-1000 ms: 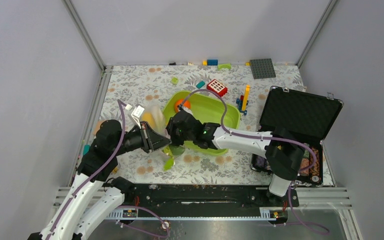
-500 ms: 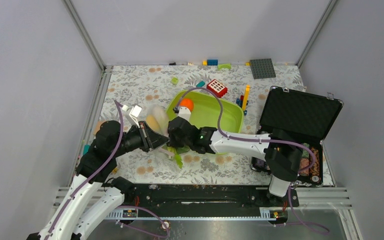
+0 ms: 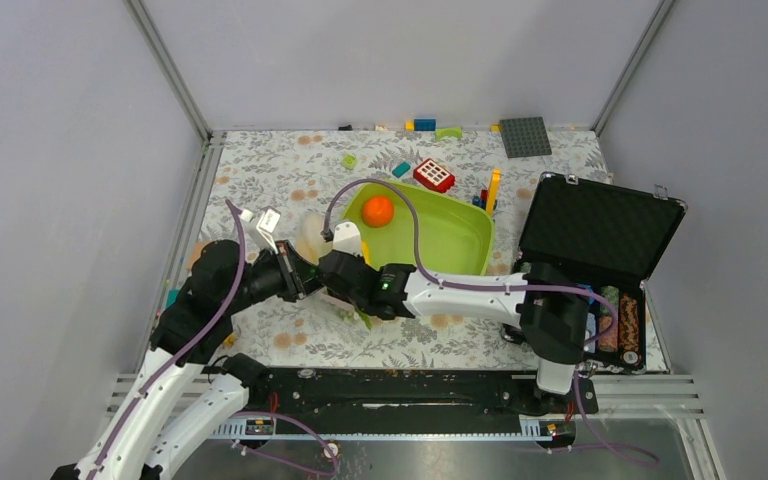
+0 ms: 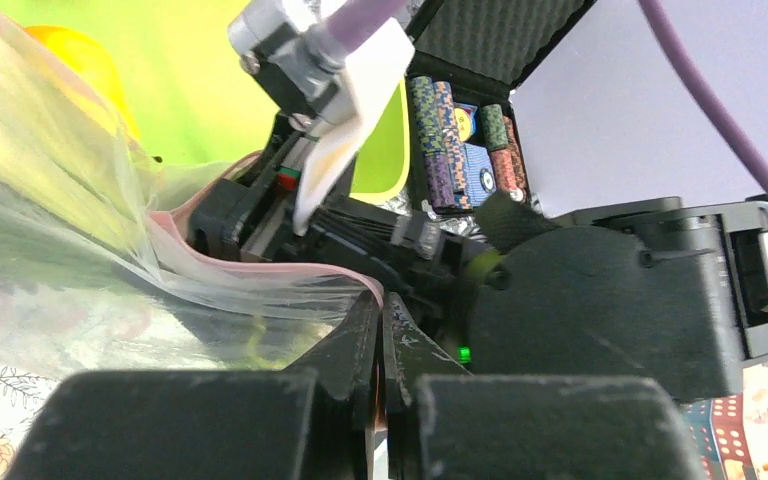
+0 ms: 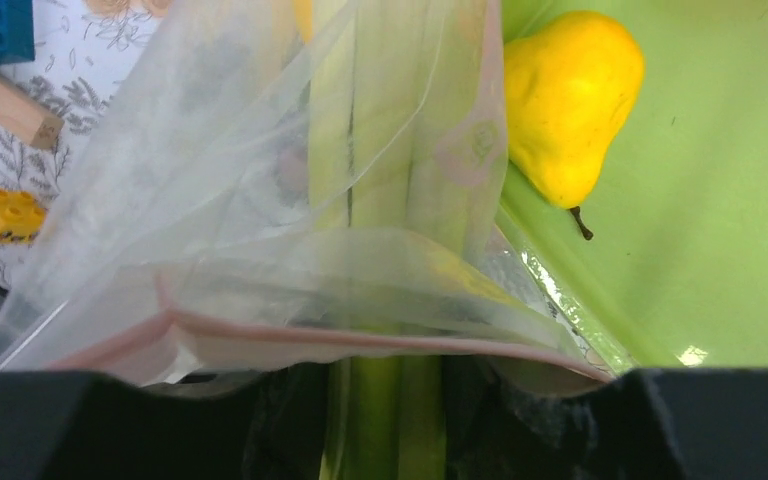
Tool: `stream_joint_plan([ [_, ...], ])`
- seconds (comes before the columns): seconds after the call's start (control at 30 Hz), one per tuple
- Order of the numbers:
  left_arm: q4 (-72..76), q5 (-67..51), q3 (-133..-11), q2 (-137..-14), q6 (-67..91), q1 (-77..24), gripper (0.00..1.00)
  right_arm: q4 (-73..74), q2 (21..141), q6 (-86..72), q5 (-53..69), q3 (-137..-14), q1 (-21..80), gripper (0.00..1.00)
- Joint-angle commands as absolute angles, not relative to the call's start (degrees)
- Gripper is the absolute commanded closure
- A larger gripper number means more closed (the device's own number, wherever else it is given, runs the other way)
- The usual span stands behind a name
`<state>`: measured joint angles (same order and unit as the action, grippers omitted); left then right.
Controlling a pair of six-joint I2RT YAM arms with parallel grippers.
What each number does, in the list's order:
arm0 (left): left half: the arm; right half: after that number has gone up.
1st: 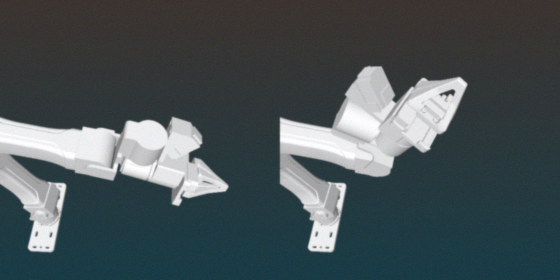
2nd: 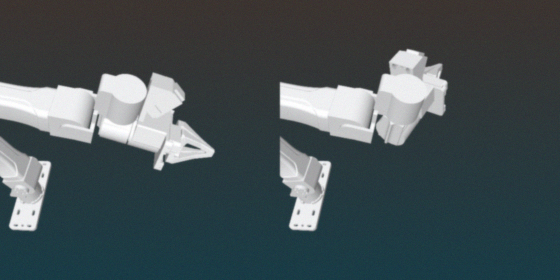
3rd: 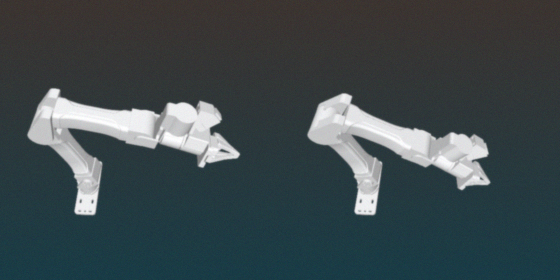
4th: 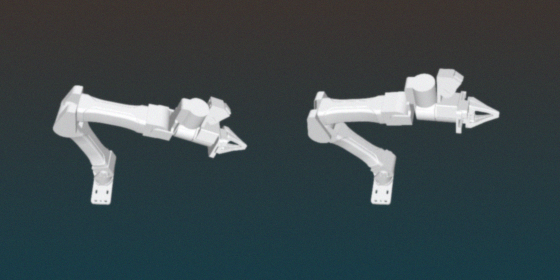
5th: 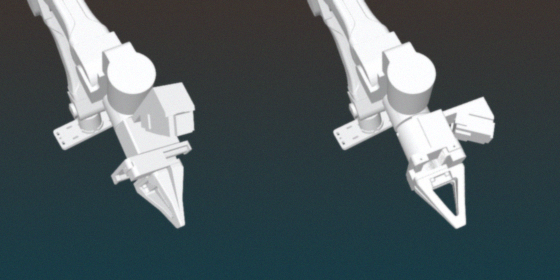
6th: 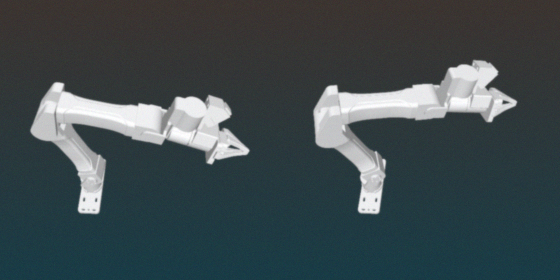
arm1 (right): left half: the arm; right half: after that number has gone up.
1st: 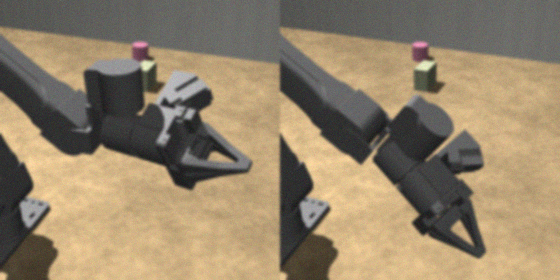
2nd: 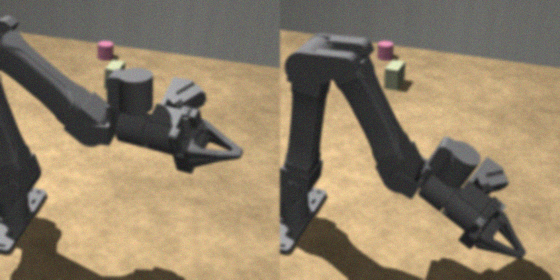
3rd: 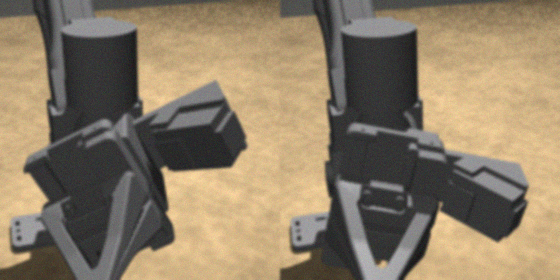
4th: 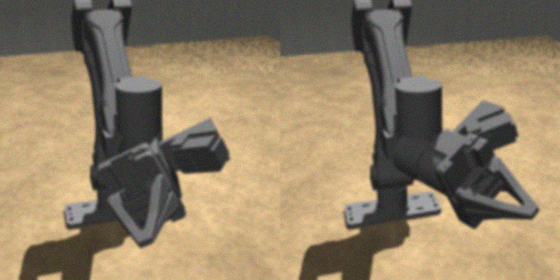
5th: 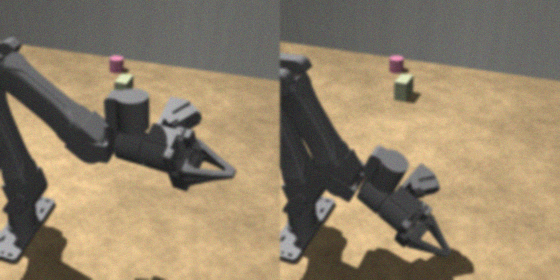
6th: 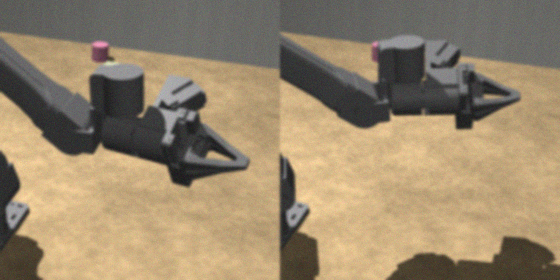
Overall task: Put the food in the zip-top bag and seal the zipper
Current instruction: Place the fake vegetable in the zipper food storage bag.
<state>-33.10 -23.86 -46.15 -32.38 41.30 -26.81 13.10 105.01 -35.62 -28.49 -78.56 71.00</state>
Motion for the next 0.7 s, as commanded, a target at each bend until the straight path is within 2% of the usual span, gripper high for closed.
stream_joint_plan([
  [0.0, -30.59, -18.96, -49.32, -31.67, 41.78, -26.97, 1.0, 13.4, 97.77, -27.08, -23.15, -79.03, 71.21, 0.49],
  [0.1, -32.44, -15.99, -48.86, -31.45, 41.14, -26.98, 1.0, 13.27, 92.87, -25.85, -15.85, -78.56, 71.2, 0.33],
  [0.17, -32.9, -15.18, -48.35, -31.3, 40.8, -26.98, 1.0, 13.13, 90.65, -25.87, -13.45, -77.68, 71.24, 0.27],
  [0.47, -33.14, -14.46, -46.94, -32.37, 40.56, -26.98, 1.0, 11.22, 82.13, -26.89, -6.7, -72.97, 71.19, 0.25],
  [0.67, -32.64, -14.48, -46.11, -32.34, 40.58, -26.98, 1.0, 3.49, 77.26, -28.71, -11.37, -66.06, 71.21, 0.25],
])
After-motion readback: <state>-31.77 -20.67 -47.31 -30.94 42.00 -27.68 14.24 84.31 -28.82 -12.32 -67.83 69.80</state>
